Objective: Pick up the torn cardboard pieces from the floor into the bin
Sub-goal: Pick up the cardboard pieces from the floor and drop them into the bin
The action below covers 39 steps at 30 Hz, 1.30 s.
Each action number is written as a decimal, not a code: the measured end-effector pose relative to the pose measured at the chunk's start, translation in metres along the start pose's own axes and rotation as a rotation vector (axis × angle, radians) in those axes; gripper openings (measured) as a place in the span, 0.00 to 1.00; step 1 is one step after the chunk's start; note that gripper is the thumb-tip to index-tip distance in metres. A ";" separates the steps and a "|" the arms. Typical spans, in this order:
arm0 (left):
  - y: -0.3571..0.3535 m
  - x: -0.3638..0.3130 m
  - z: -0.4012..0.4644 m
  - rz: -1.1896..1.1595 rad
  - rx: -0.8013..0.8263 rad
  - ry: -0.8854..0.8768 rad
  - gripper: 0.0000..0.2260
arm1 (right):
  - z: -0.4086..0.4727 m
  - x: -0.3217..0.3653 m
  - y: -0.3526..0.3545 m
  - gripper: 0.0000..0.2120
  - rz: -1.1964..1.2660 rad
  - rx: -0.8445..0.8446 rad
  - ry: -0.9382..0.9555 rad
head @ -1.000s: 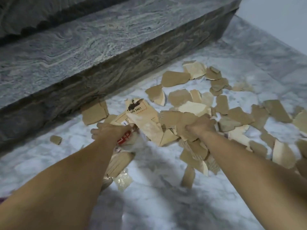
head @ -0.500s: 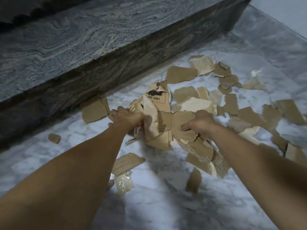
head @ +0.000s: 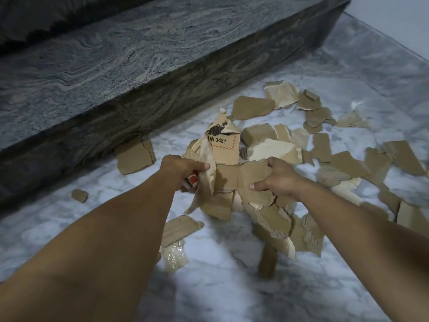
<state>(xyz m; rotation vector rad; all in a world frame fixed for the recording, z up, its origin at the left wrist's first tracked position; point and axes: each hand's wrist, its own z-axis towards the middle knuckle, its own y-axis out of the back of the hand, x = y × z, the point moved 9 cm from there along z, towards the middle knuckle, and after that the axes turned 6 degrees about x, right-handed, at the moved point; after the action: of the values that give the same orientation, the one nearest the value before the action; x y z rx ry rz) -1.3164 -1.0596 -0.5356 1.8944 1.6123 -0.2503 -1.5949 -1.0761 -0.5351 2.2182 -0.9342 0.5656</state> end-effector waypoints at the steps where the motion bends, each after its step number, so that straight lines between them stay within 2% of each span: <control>1: 0.001 0.002 0.003 -0.005 0.026 0.014 0.30 | -0.002 0.001 0.002 0.39 0.006 0.006 -0.001; 3: 0.009 0.009 0.019 0.006 0.057 0.019 0.35 | -0.009 0.004 0.011 0.41 0.012 -0.005 -0.008; 6: 0.033 0.028 0.067 -0.003 0.056 0.006 0.51 | -0.023 0.008 0.028 0.42 -0.003 -0.036 -0.017; 7: 0.041 0.023 0.061 -0.006 0.037 -0.012 0.51 | -0.028 0.010 0.034 0.42 -0.017 -0.040 -0.014; 9: 0.055 0.001 0.024 -0.018 -0.042 -0.050 0.38 | -0.041 0.020 0.042 0.42 -0.042 -0.045 -0.004; 10: 0.059 -0.018 -0.023 -0.011 -0.091 -0.092 0.31 | -0.049 0.027 0.047 0.44 -0.051 -0.050 0.005; 13: 0.070 -0.045 -0.088 -0.010 -0.190 -0.170 0.22 | -0.069 0.049 0.059 0.44 -0.051 -0.059 0.024; 15: 0.079 -0.054 -0.119 0.005 -0.241 -0.210 0.22 | -0.089 0.071 0.068 0.41 -0.067 -0.087 0.083; 18: 0.100 -0.064 -0.160 0.010 -0.275 -0.261 0.30 | -0.120 0.108 0.077 0.40 -0.094 -0.124 0.164; 21: 0.128 -0.067 -0.211 0.023 -0.298 -0.295 0.24 | -0.157 0.147 0.072 0.38 -0.155 -0.144 0.219; 26: 0.197 -0.058 -0.306 0.060 -0.410 -0.364 0.24 | -0.231 0.218 0.037 0.25 -0.182 -0.151 0.345; 30: 0.257 -0.037 -0.375 0.080 -0.461 -0.396 0.24 | -0.293 0.272 -0.004 0.29 -0.253 -0.161 0.408; 35: 0.334 0.027 -0.437 0.150 -0.476 -0.272 0.18 | -0.364 0.327 -0.072 0.27 -0.301 -0.131 0.490; 39: 0.376 0.102 -0.453 0.151 -0.367 -0.134 0.11 | -0.401 0.349 -0.136 0.16 -0.282 -0.056 0.497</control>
<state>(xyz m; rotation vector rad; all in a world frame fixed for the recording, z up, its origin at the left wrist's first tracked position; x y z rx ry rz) -1.0524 -0.7377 -0.1077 1.6668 1.3159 -0.0139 -1.3189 -0.8809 -0.1030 1.9736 -0.3693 0.8864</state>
